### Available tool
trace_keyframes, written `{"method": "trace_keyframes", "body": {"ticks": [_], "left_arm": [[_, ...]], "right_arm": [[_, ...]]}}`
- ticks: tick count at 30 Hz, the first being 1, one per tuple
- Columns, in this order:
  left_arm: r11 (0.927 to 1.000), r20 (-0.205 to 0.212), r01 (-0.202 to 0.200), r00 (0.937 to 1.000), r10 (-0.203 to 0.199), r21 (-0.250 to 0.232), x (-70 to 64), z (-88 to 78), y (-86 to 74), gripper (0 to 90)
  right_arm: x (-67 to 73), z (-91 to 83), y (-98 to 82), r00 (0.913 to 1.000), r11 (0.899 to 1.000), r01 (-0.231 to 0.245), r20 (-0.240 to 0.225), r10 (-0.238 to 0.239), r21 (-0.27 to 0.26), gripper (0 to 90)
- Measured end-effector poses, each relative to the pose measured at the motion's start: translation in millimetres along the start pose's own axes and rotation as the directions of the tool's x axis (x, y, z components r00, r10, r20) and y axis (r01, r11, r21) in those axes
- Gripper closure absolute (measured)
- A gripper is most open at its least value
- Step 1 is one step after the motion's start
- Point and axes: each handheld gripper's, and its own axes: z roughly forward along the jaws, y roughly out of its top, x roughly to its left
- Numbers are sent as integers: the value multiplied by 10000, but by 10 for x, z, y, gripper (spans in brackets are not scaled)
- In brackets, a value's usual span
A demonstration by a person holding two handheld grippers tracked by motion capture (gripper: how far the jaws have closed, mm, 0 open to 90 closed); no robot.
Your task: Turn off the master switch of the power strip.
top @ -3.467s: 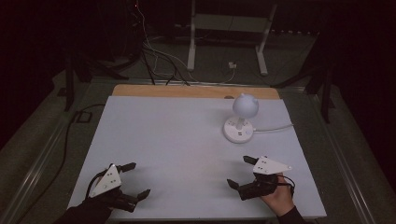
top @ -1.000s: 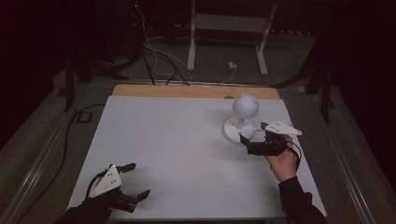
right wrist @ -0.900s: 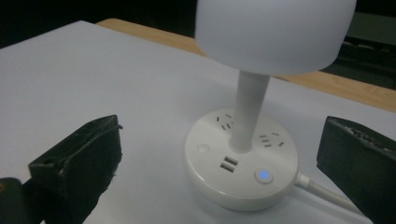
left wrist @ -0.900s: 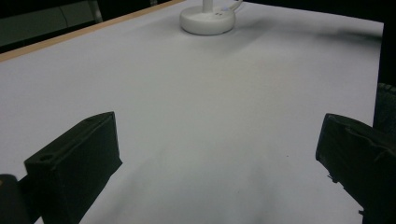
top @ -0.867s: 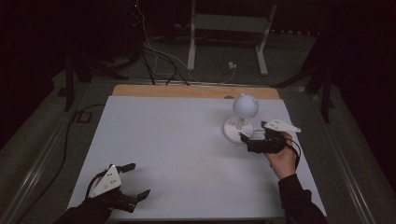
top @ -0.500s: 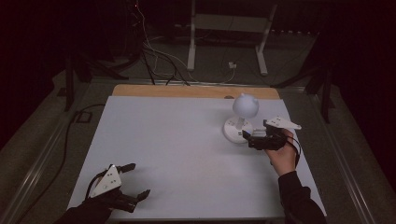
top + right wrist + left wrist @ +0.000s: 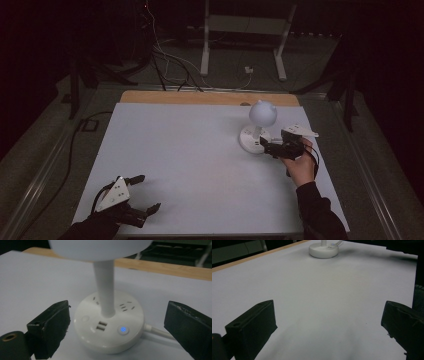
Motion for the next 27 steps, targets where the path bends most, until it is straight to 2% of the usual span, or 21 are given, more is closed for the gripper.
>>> {"method": "trace_keyframes", "body": {"ticks": [2, 3, 7, 10, 15, 18, 27], "left_arm": [[10000, 12, 12, 10000, -12, 5, 2, 0, 1, 3], [10000, 11, 17, 10000, -17, 0, 0, -1, 1, 3], [10000, 13, -2, 10000, 2, 11, 0, 1, 0, 3], [10000, -2, 7, 10000, -7, 2, 0, -2, 0, 3], [10000, 2, 21, 10000, -21, 9, 1, -1, 0, 3], [10000, 0, -7, 10000, 7, 25, 1, 0, -1, 3], [10000, -7, 11, 10000, -11, -3, -2, -3, 0, 3]], "right_arm": [[-1, 5, 3, 9998, 9999, -110, 140, 110, 36, 89], [0, 2, 2, 9996, 9998, -204, 170, 204, -10, 138], [-11, -1, 8, 9982, 9988, -492, 332, 493, -36, 189], [-21, -11, 17, 9968, 9982, -602, 522, 602, -19, 272], [-42, -32, 32, 9932, 9968, -801, 841, 802, -44, 465], [-51, -39, 38, 9915, 9964, -846, 985, 850, -88, 554], [-53, -23, 34, 9888, 9970, -772, 1285, 765, 1, 698]]}}
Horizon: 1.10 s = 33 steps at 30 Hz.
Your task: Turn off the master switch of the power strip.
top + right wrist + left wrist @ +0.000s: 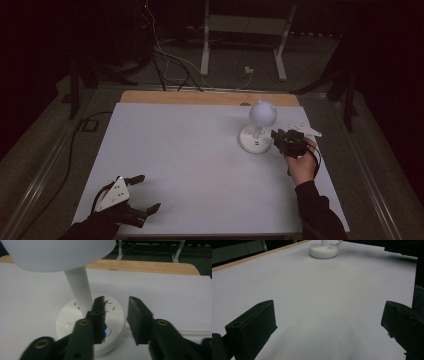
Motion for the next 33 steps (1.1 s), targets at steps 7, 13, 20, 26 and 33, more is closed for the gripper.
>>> {"method": "trace_keyframes", "body": {"ticks": [7, 13, 20, 26, 33], "left_arm": [[10000, 11, 50, 10000, -50, -45, 2, -4, 1, 3], [10000, 24, 32, 10000, -32, -2, 2, -1, 0, 3], [10000, 20, 25, 10000, -25, 5, 1, -2, 0, 3], [10000, 29, 43, 10000, -42, -9, 3, 0, 1, 3], [10000, 39, 34, 10000, -34, -14, 1, 0, 1, 3]], "right_arm": [[5, 49, -21, 10000, 9998, 75, 1, -75, 176, 834], [13, 121, -56, 9993, 9974, 363, -99, -358, 628, 900], [28, 182, -104, 9981, 9958, 614, -115, -608, 675, 900], [68, 226, -147, 9949, 9925, 1013, -89, -1009, 688, 900], [88, 279, -193, 9917, 9889, 1285, -64, -1284, 745, 900]]}}
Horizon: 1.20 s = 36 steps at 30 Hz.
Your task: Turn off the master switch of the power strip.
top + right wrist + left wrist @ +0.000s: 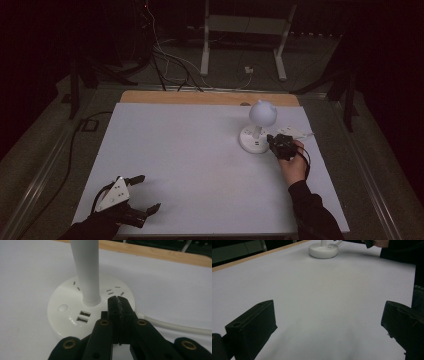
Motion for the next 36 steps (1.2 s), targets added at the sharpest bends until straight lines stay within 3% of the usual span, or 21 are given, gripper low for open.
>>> {"method": "trace_keyframes", "body": {"ticks": [6, 12, 28, 36], "left_arm": [[10000, 14, 14, 10000, -14, 17, 0, 0, -1, 3], [10000, 21, 13, 10000, -13, 27, -1, 3, -3, 3], [10000, 35, 28, 10000, -28, 90, -2, 9, -6, 3], [10000, 40, -22, 10000, 22, 75, -10, 7, -6, 3]], "right_arm": [[11, 25, -10, 9997, 9998, 172, 183, -171, -50, 900], [35, 70, -41, 9994, 9994, 289, 158, -293, 203, 900], [59, 120, -50, 9972, 9969, 731, 126, -735, 288, 900], [99, 134, -62, 9924, 9935, 1092, 527, -1108, 323, 900]]}}
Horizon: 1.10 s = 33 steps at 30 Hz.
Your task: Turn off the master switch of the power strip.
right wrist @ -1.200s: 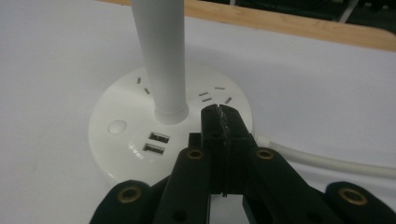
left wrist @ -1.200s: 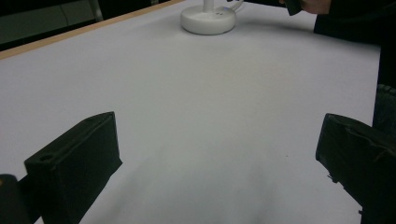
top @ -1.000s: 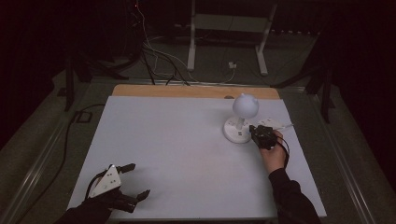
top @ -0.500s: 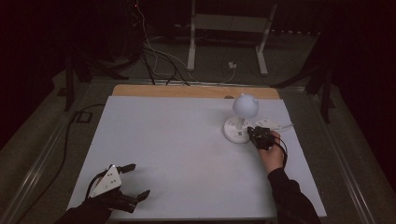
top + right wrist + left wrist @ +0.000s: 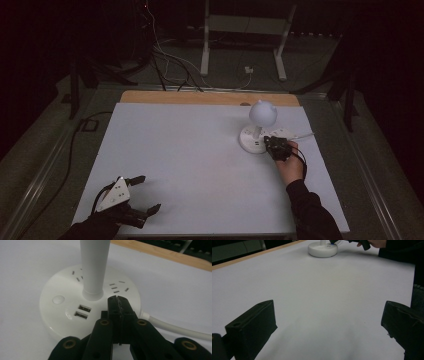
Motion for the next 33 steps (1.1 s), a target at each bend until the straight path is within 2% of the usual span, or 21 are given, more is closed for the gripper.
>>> {"method": "trace_keyframes", "body": {"ticks": [1, 2, 3, 5, 9, 11, 12, 14, 15, 18, 22, 33], "left_arm": [[10000, 8, 0, 10000, 0, 20, 0, -1, -1, 3], [10000, 8, -7, 10000, 7, 7, 1, -1, 0, 3], [10000, -3, 13, 10000, -13, -17, 1, -1, 1, 3], [10000, -2, 22, 10000, -22, -21, 0, -3, 0, 3], [10000, 6, -8, 10000, 8, 24, -2, 3, 1, 3], [10000, 5, -20, 10000, 20, 22, -5, 1, 2, 3], [10000, -17, -55, 10000, 55, 37, -11, 0, 1, 3], [10000, -22, -61, 10000, 61, 45, -12, 0, 1, 3], [10000, -9, -41, 10000, 41, 19, -12, -1, 2, 3], [10000, 8, -45, 10000, 45, 29, -11, 2, 1, 3], [10000, 26, -23, 10000, 23, 19, -13, 4, 2, 3], [10000, 15, 22, 10000, -22, -10, 3, 9, 1, 3]], "right_arm": [[3, 2, 8, 9997, 9999, 150, 171, -152, 83, 900], [-5, 1, 20, 9998, 9998, -39, 197, 35, 190, 900], [-30, 1, 17, 9990, 9990, -414, -168, 416, 142, 900], [-47, 1, 2, 9992, 9995, -318, -240, 319, 58, 900], [-10, -3, 30, 10000, 9996, -79, 18, 78, 283, 900], [-14, -3, 40, 10000, 9993, -36, -11, 37, 361, 900], [-30, -3, 41, 9997, 9990, -200, -109, 204, 390, 900], [-46, -4, 40, 9997, 9991, -113, -216, 122, 410, 900], [-54, -5, 41, 9992, 9986, -280, -258, 291, 445, 900], [-63, 7, 44, 9988, 9981, -354, -332, 371, 506, 900], [-29, 12, 64, 9999, 9981, 13, -137, -5, 620, 900], [-13, 14, 59, 9998, 9985, 178, -53, -175, 511, 900]]}}
